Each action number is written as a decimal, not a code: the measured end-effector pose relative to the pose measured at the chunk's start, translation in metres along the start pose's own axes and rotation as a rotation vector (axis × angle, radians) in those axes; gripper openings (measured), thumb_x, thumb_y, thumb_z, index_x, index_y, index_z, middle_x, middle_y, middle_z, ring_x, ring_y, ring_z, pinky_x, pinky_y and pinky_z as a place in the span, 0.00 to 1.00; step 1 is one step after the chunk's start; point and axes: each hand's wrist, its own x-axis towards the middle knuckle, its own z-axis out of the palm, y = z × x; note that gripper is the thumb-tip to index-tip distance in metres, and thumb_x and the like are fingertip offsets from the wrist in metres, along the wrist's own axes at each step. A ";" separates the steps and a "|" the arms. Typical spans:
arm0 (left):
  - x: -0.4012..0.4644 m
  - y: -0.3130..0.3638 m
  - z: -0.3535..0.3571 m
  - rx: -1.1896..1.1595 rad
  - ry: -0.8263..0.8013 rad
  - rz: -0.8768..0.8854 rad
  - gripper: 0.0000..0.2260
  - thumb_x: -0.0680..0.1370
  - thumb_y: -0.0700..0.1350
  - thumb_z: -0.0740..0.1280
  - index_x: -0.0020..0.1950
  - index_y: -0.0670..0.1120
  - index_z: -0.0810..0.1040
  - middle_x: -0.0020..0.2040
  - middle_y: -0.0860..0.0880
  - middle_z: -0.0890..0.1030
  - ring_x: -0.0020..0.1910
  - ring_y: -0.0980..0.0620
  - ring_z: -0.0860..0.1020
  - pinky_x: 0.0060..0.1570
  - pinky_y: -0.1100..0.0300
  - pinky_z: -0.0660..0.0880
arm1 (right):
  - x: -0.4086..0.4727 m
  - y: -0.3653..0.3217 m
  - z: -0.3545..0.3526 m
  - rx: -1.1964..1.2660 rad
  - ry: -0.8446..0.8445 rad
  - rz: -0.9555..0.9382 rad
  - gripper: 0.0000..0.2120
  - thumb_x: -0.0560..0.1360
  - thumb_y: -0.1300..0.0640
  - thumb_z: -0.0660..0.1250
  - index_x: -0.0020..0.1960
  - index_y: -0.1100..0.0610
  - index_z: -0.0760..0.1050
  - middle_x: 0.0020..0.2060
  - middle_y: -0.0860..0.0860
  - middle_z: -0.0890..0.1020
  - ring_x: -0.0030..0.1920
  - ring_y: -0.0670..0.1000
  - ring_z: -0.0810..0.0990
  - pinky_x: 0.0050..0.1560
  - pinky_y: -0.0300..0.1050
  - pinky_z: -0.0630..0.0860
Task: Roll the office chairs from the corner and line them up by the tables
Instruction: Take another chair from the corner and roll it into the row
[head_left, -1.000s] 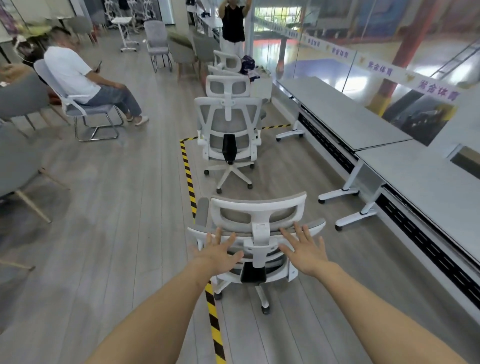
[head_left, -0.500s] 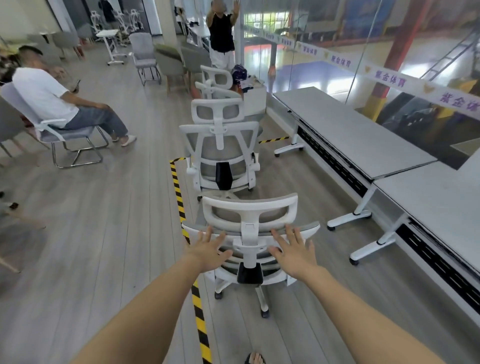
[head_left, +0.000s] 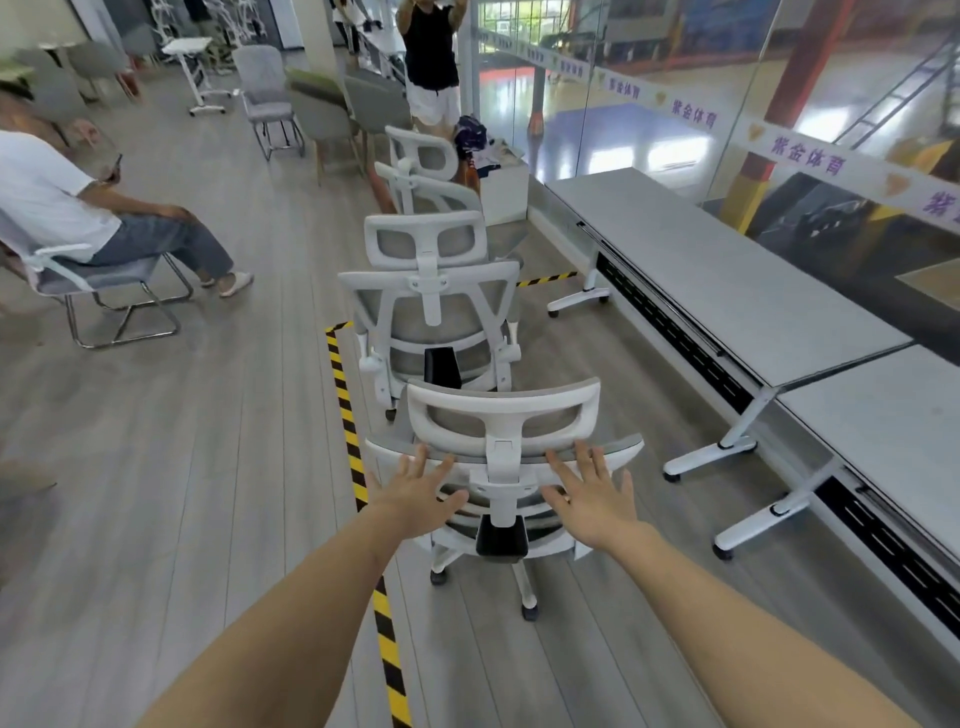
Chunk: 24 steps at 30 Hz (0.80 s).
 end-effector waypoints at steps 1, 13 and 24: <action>0.003 0.000 -0.002 0.002 -0.005 -0.001 0.34 0.80 0.74 0.46 0.82 0.68 0.39 0.84 0.53 0.33 0.83 0.45 0.37 0.74 0.26 0.38 | 0.003 -0.001 -0.002 0.002 -0.001 0.000 0.29 0.83 0.33 0.43 0.82 0.34 0.39 0.82 0.47 0.33 0.81 0.52 0.30 0.78 0.68 0.36; -0.015 0.009 0.009 -0.026 0.312 0.197 0.29 0.86 0.59 0.52 0.85 0.52 0.50 0.85 0.42 0.47 0.84 0.41 0.47 0.77 0.36 0.54 | -0.043 -0.021 0.001 0.156 0.250 0.130 0.27 0.83 0.43 0.55 0.81 0.48 0.59 0.79 0.52 0.62 0.80 0.56 0.57 0.74 0.59 0.64; -0.121 0.144 0.072 0.286 0.301 0.798 0.26 0.85 0.58 0.56 0.81 0.50 0.61 0.77 0.44 0.67 0.77 0.42 0.64 0.71 0.41 0.66 | -0.297 0.013 0.053 0.227 0.398 0.653 0.23 0.85 0.45 0.57 0.78 0.50 0.65 0.80 0.51 0.63 0.79 0.55 0.60 0.73 0.56 0.65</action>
